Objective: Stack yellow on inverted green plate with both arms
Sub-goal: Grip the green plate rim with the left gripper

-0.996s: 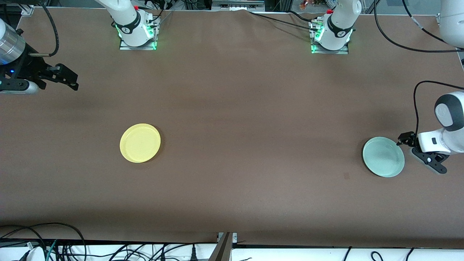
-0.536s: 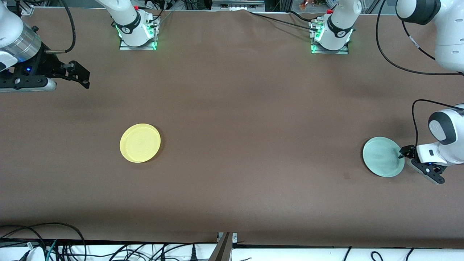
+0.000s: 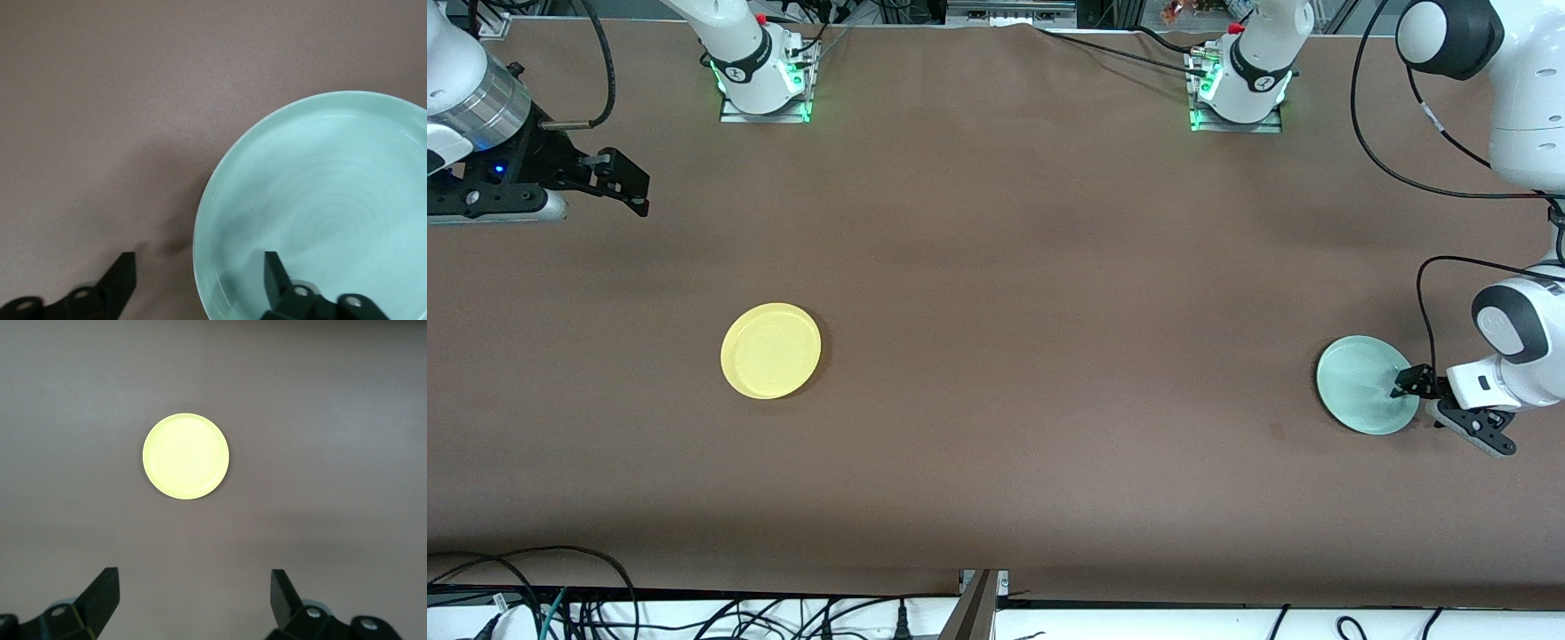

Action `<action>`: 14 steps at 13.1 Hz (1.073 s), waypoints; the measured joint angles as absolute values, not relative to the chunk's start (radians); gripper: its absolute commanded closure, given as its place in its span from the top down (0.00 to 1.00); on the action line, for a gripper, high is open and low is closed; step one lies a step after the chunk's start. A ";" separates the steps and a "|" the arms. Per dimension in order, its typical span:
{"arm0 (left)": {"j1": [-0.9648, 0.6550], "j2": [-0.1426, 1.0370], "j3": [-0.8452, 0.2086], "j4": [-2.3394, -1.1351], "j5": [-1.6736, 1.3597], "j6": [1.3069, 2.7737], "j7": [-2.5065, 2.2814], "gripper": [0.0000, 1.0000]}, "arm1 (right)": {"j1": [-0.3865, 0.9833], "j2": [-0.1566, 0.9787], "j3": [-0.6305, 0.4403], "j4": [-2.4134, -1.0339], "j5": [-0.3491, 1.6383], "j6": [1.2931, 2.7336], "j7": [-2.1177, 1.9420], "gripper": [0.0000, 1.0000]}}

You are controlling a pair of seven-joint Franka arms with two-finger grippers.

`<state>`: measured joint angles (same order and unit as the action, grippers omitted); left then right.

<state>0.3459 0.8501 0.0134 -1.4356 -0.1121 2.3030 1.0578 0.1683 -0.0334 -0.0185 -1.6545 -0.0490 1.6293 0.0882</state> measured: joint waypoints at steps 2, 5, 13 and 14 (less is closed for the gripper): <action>0.350 0.853 0.013 -1.433 -0.113 2.302 1.058 0.01 | 0.165 -0.033 -0.019 -1.649 -0.049 1.629 0.088 1.00; 0.359 0.872 0.012 -1.424 -0.115 2.304 1.058 0.00 | 0.160 -0.033 -0.019 -1.645 -0.049 1.629 0.088 1.00; 0.360 0.828 0.006 -1.381 -0.119 2.173 1.063 0.00 | 0.158 -0.032 -0.019 -1.645 -0.049 1.628 0.088 1.00; 0.355 0.805 0.002 -1.379 -0.113 2.134 1.067 0.00 | 0.158 -0.031 -0.019 -1.646 -0.049 1.628 0.088 1.00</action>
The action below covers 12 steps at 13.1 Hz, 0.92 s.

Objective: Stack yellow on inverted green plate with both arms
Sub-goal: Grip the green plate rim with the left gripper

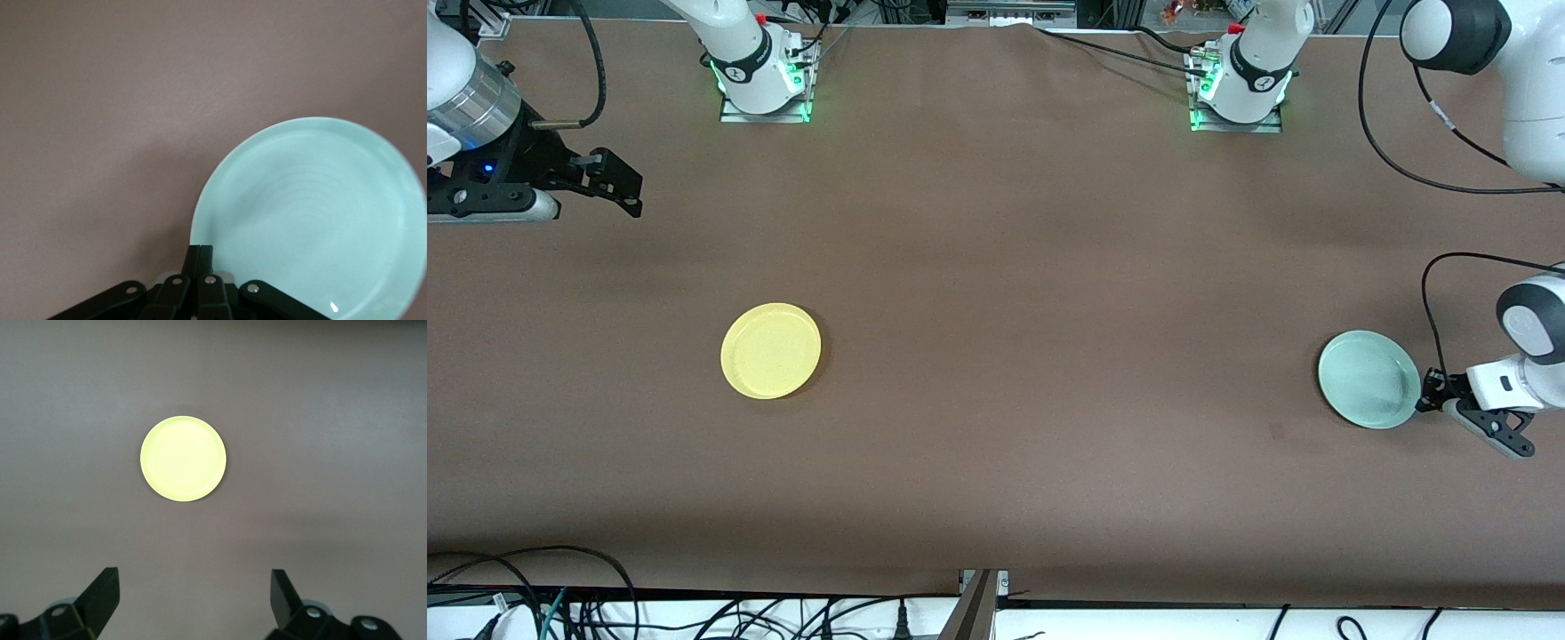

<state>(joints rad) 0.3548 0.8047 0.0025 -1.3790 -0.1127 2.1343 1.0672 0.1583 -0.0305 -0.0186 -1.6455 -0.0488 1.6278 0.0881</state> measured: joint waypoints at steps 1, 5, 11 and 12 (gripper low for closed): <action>0.344 0.778 -0.001 -1.378 -0.094 2.100 1.067 0.00 | 0.158 -0.027 -0.018 -1.646 -0.048 1.627 0.088 1.00; 0.294 0.683 -0.002 -1.378 0.000 1.988 1.027 0.00 | 0.158 -0.015 -0.018 -1.646 -0.047 1.626 0.088 1.00; 0.320 0.826 0.009 -1.411 0.028 2.260 1.074 0.76 | 0.158 -0.015 -0.018 -1.646 -0.046 1.624 0.088 1.00; 0.327 0.846 0.009 -1.410 0.024 2.281 1.084 0.68 | 0.158 -0.015 -0.018 -1.646 -0.046 1.624 0.088 1.00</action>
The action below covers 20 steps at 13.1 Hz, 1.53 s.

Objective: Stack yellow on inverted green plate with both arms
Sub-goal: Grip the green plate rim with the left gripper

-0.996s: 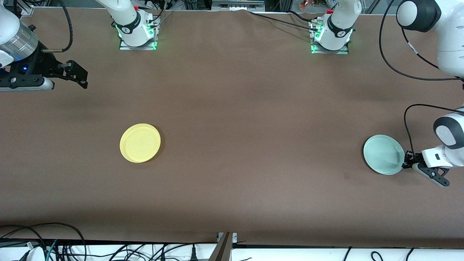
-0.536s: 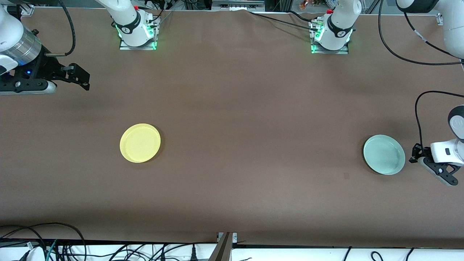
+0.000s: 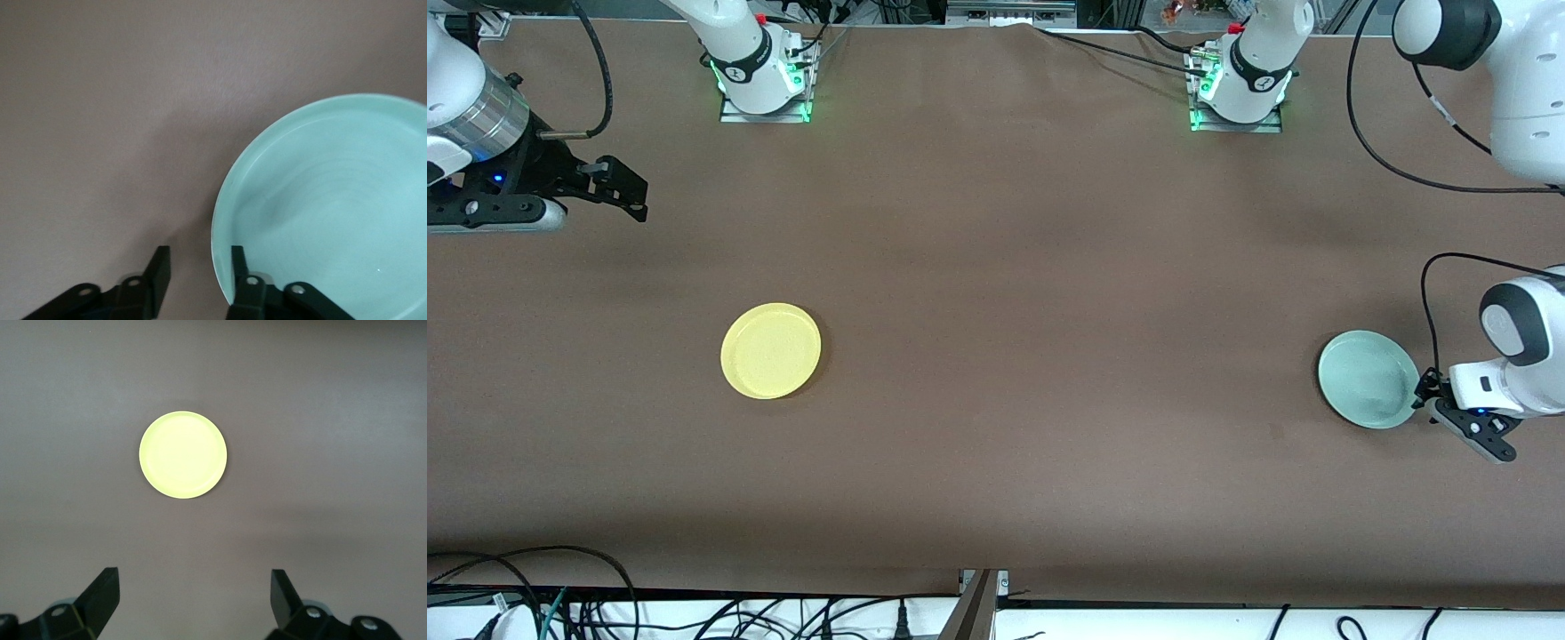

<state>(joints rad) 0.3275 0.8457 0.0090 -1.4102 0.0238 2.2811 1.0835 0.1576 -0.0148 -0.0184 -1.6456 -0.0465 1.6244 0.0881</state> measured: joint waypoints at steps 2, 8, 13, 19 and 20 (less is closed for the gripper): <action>0.333 0.862 0.008 -1.410 0.013 2.288 1.093 0.20 | 0.158 -0.015 -0.018 -1.646 -0.046 1.624 0.088 1.00; 0.333 0.865 0.004 -1.410 0.011 2.287 1.094 0.00 | 0.158 -0.013 -0.018 -1.646 -0.046 1.623 0.088 1.00; 0.330 0.853 0.000 -1.402 0.006 2.254 1.104 0.00 | 0.157 -0.012 -0.018 -1.646 -0.046 1.623 0.088 1.00; 0.225 0.716 -0.003 -1.383 0.102 2.005 1.012 0.00 | 0.157 -0.011 -0.018 -1.645 -0.045 1.623 0.088 1.00; 0.200 0.693 -0.002 -1.382 0.118 1.977 0.984 0.00 | 0.157 -0.011 -0.018 -1.645 -0.044 1.623 0.088 1.00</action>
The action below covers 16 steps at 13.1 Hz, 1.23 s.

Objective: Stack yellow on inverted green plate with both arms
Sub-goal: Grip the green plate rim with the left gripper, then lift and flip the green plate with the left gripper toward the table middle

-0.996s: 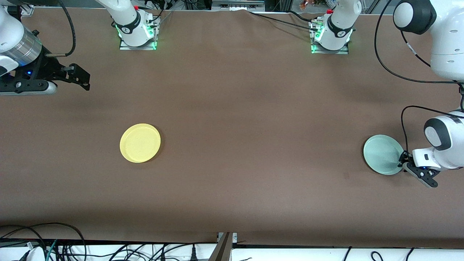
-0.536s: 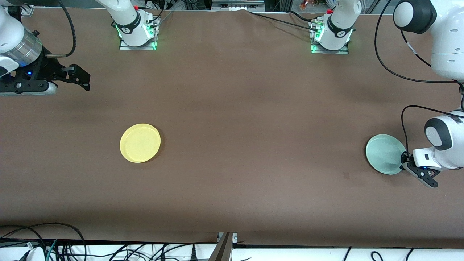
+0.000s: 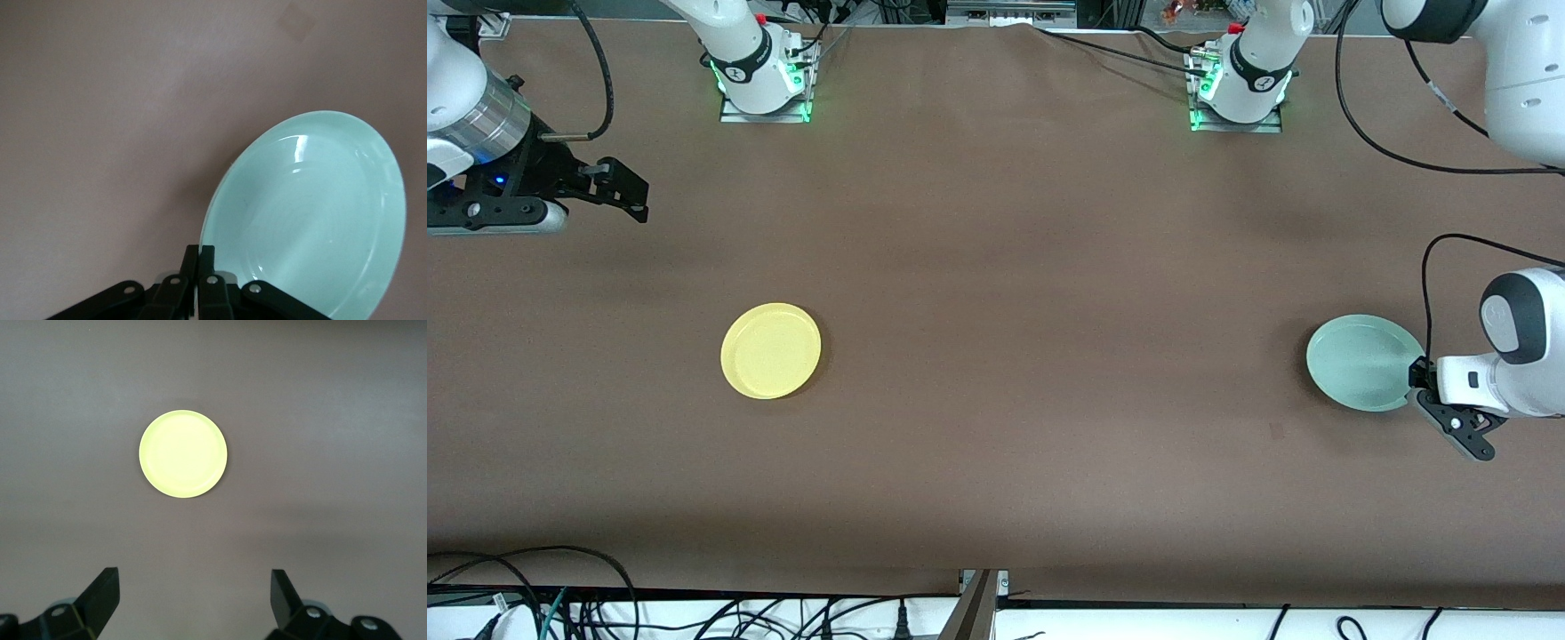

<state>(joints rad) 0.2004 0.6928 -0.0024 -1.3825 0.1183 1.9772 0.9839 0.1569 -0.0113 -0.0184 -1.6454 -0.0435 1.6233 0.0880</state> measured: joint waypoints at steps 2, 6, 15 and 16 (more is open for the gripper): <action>0.153 0.657 -0.002 -1.382 0.144 1.944 0.931 0.00 | 0.157 -0.011 -0.019 -1.642 -0.042 1.623 0.088 1.00; 0.034 0.604 -0.008 -1.381 0.337 1.879 0.720 0.00 | 0.149 -0.011 -0.036 -1.639 -0.028 1.623 0.088 1.00; -0.473 0.556 -0.019 -1.393 0.713 1.512 0.160 0.00 | 0.145 -0.005 -0.060 -1.638 -0.012 1.611 0.088 1.00; -0.554 0.566 -0.017 -1.394 0.776 1.489 0.119 0.00 | 0.145 -0.005 -0.060 -1.638 -0.012 1.610 0.088 1.00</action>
